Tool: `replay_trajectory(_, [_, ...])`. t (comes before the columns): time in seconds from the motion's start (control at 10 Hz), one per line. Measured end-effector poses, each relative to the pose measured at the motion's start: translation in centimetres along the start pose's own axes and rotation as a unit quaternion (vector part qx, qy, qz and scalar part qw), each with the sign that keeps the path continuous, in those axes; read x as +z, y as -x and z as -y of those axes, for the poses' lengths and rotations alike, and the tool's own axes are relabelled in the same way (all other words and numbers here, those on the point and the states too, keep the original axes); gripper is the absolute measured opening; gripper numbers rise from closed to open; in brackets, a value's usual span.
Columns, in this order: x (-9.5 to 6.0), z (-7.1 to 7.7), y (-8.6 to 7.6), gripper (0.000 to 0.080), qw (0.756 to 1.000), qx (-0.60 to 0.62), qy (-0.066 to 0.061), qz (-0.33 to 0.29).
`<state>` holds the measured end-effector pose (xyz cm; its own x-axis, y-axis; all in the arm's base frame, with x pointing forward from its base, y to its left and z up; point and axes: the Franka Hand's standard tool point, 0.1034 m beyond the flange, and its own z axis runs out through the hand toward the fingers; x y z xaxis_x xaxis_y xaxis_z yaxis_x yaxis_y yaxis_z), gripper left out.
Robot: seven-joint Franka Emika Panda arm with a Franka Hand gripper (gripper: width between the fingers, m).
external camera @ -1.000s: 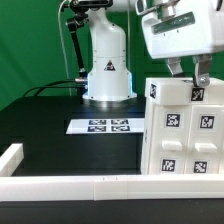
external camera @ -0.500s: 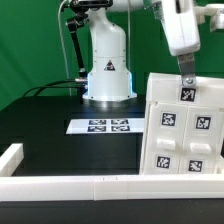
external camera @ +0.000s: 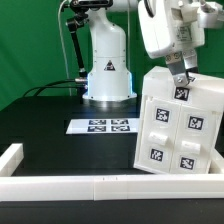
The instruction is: Assemble cabinet
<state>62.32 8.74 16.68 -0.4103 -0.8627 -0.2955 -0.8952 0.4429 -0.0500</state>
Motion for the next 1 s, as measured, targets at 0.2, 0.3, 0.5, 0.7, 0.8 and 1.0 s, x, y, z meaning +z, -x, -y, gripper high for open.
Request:
replay_trajectory(0.2, [0.1,-0.2,0.1,0.0761,1.000,-0.007,0.002,0.000])
replay_trajectory(0.3, [0.0,-0.3,0.4,0.0761,1.000,-0.011,0.001,0.003])
replay_trajectory(0.5, [-1.3,-0.6,2.0,0.0792,1.000,-0.017,-0.006,0.019])
replay_trajectory(0.7, [-2.7,-0.8,3.5,0.0798,0.999,-0.021,-0.014,0.031])
replay_trajectory(0.8, [-2.8,-0.9,4.2,0.0796,0.999,-0.024,-0.015,0.033])
replay_trajectory(1.0, [-2.6,-1.0,4.3,0.0796,0.999,-0.031,-0.014,0.033])
